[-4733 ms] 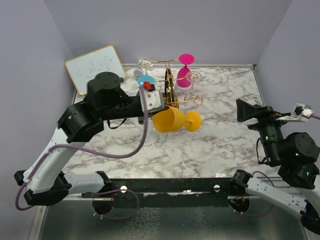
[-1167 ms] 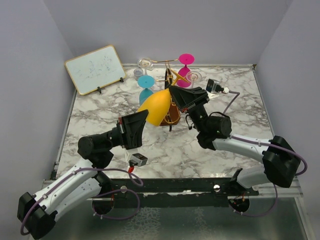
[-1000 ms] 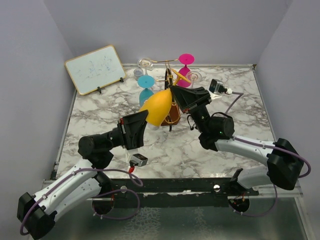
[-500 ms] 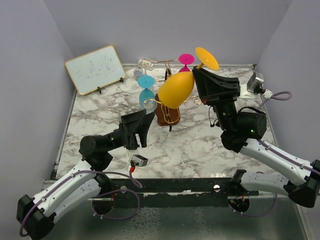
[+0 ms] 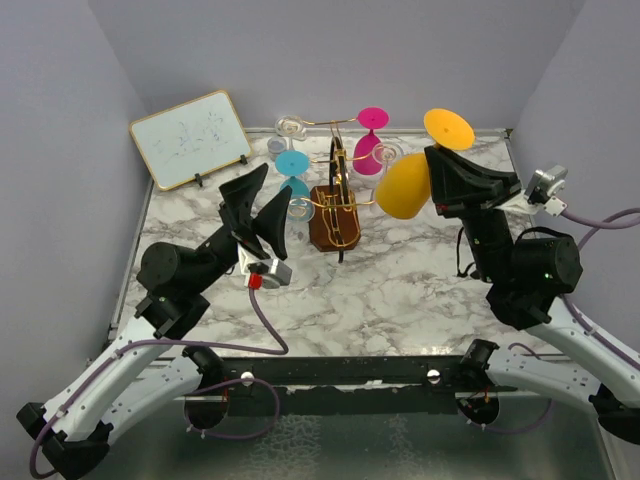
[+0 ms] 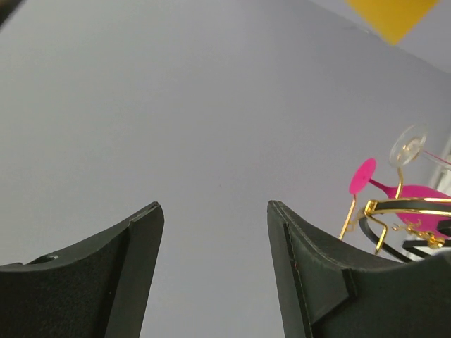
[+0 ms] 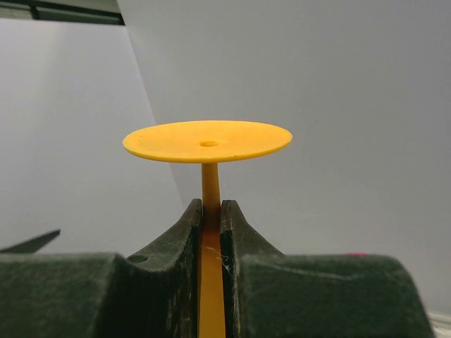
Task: Place the wine glass upside down on the wine glass rack
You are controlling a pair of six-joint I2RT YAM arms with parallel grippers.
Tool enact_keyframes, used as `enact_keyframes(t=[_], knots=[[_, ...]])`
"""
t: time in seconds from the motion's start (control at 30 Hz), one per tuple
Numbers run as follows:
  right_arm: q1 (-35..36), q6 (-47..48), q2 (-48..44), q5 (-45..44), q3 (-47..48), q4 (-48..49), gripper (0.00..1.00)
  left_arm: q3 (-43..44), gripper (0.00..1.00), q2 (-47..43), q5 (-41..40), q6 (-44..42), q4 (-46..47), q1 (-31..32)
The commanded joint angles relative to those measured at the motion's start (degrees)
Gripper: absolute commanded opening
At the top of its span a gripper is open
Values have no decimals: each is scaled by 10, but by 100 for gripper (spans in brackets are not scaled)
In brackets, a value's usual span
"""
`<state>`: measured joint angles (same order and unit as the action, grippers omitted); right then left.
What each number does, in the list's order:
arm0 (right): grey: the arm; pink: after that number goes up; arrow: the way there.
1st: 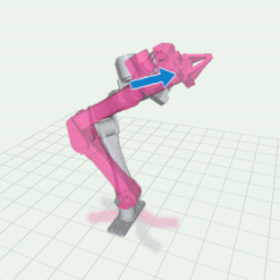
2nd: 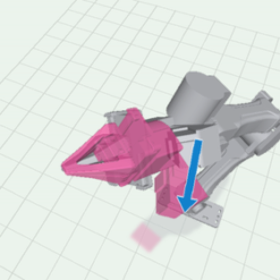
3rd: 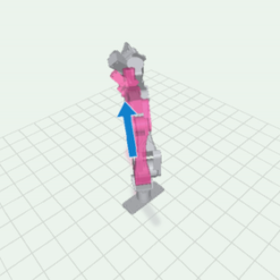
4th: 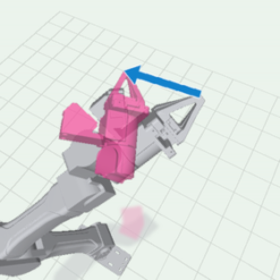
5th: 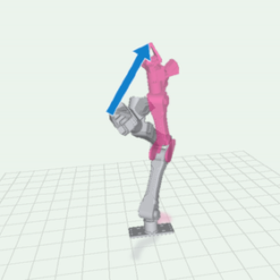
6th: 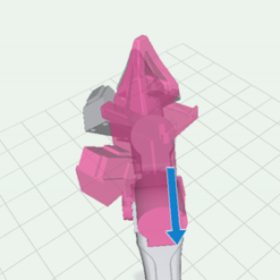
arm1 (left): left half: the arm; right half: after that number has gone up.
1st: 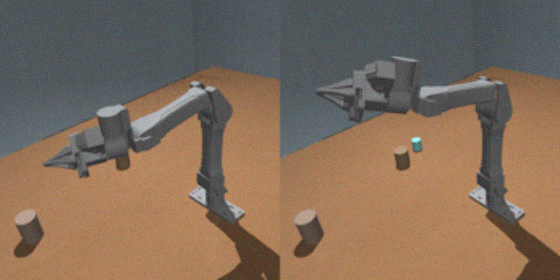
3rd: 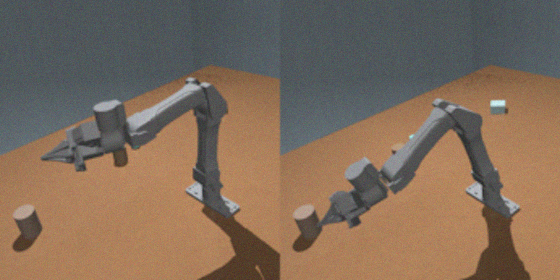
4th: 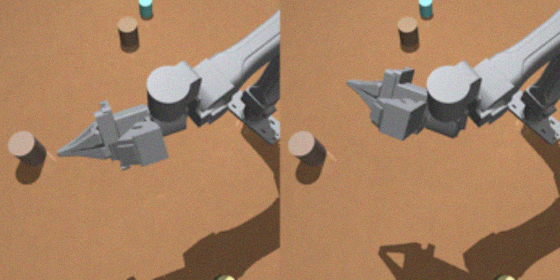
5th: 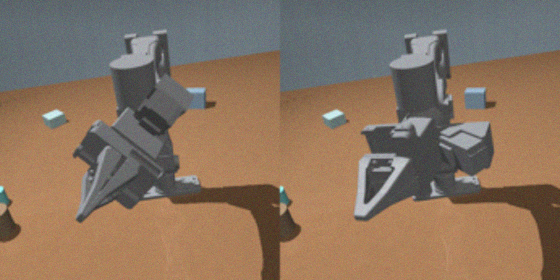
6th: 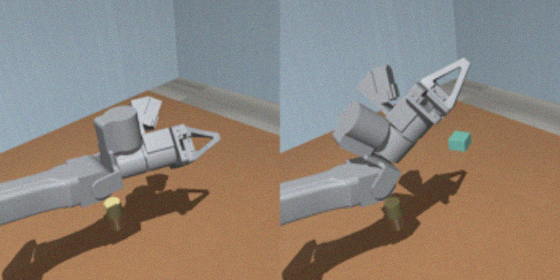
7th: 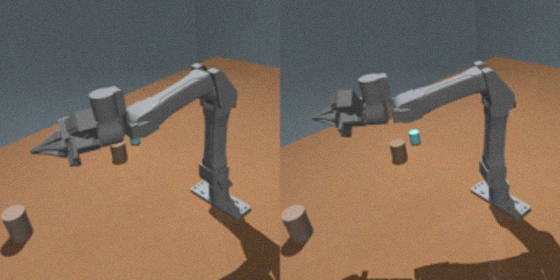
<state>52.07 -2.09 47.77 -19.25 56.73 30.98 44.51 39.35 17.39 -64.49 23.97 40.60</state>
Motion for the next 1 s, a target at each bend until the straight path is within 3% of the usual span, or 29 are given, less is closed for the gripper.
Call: enact_keyframes(t=[0.0, 0.13, 0.33, 0.43, 0.47, 0.5, 0.53, 0.7, 0.97], knots=[[3, -15, -44, -13, -26, -154, 1, 78, 65, 4, -128, 119, -153, 0], [3, -59, -69, 55, -78, -228, 1, 133, 67, 18, -219, 165, -224, -8], [3, -84, -53, 122, -179, -181, 1, 173, 72, 25, -287, 204, -283, -43], [4, -83, -38, 99, -236, -112, 1, 183, 75, 24, -297, 241, -310, -62], [3, -81, -36, 87, -252, -83, 1, 187, 81, 24, -300, 257, -320, -72], [3, -75, -36, 78, -268, -54, 1, 193, 96, 27, -304, 278, -331, -85], [3, -69, -35, 68, -281, -26, 1, 203, 99, 29, -308, 301, -347, -98], [3, -42, 0, 22, -298, 47, 1, 218, 99, 13, -279, 391, -389, -160], [3, -24, 55, -43, -329, 152, 1, 194, 99, -30, -266, 432, -408, -265]])
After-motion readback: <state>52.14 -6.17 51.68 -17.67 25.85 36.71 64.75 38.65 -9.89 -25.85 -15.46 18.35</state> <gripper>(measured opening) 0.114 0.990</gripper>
